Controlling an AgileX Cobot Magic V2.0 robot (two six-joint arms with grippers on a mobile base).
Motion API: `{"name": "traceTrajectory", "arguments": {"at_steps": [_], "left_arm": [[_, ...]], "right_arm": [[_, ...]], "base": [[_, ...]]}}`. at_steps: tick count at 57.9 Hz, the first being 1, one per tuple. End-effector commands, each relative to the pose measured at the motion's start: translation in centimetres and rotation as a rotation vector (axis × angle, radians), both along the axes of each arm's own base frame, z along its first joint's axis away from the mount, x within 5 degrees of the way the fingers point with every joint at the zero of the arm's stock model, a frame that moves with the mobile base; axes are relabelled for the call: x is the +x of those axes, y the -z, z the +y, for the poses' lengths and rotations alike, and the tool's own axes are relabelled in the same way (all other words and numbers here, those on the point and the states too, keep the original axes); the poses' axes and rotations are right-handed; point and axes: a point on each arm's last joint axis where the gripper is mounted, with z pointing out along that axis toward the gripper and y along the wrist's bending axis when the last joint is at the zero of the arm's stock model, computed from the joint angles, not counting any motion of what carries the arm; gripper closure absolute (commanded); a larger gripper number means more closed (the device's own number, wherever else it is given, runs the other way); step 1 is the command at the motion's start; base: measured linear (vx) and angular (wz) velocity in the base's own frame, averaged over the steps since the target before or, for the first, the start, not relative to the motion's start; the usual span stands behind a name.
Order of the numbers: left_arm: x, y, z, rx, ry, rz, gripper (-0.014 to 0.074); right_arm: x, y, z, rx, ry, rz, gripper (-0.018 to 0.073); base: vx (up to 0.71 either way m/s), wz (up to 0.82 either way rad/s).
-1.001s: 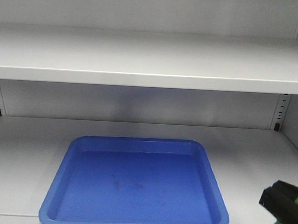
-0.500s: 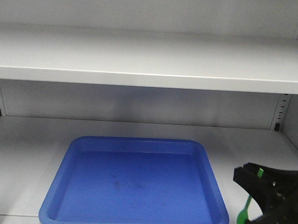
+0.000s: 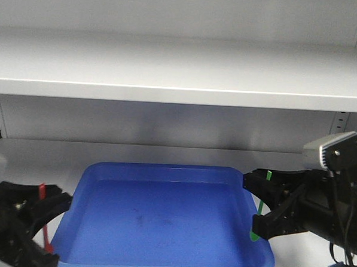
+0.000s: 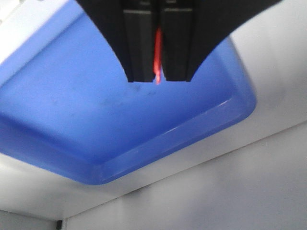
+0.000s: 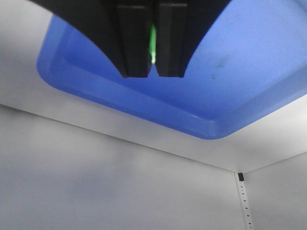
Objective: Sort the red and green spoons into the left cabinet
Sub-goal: 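Lower both grippers with the spoons over the blue tray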
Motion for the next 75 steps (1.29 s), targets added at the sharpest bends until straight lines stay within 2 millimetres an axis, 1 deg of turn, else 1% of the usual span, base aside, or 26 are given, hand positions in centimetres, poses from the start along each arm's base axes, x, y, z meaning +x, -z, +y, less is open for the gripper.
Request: {"name": "traceTrajectory", "arguments": {"at_steps": [1,7,13,20,33,39,48,54,59,65,75], "left_arm": [[0.7,-3.0,-0.5,-0.059,-0.027,-0.108,0.06],[1.8,-3.7,-1.5,-0.065,-0.015,-0.114,0.06],[3.1,-3.7,-2.2,-0.073,-0.019,-0.094,0.06],[4.9,-3.4,-3.2,-0.061,-0.021,-0.073,0.06],[7.6,-2.7,-4.5,-0.059,-0.031,-0.042,0.06],[8.6,-2.3,-5.0,-0.077,-0.047,-0.021,0.06],[9.8,-1.2,-5.5,-0.118,-0.077,0.031,0.0593],[10.0,-0.9,-5.6,-0.117,-0.079,0.039,0.0559],[10.0,-0.8,-5.7,-0.114,-0.076,0.042,0.0498],[10.0,-0.8,-5.7,-0.104,-0.07,0.041,0.0384],[10.0,-0.8,-5.7,-0.099,-0.071,0.035,0.0141]], "right_arm": [[0.3,-2.0,0.4,0.077,-0.03,-0.043,0.0562],[0.8,-1.8,0.8,0.083,-0.056,-0.034,0.0562],[1.2,-1.2,0.9,0.08,-0.06,-0.015,0.0562],[2.0,-0.8,1.1,0.076,-0.06,0.0,0.0562],[3.9,-1.2,1.7,0.085,-0.08,-0.006,0.0561],[4.8,-0.9,2.0,0.085,-0.08,0.006,0.0559],[5.4,-0.3,2.2,0.086,-0.089,0.024,0.0516],[5.3,-0.3,2.3,0.092,-0.109,0.023,0.0445],[5.1,-0.4,2.5,0.102,-0.139,0.02,0.0342],[5.1,-0.4,2.6,0.105,-0.146,0.019,0.02],[5.1,-0.4,2.6,0.104,-0.144,0.019,-0.0035]], "base": [[0.0,0.0],[0.0,0.0],[0.0,0.0],[0.0,0.0],[0.0,0.0],[0.0,0.0],[0.0,0.0],[0.0,0.0],[0.0,0.0],[0.0,0.0],[0.0,0.0]]}}
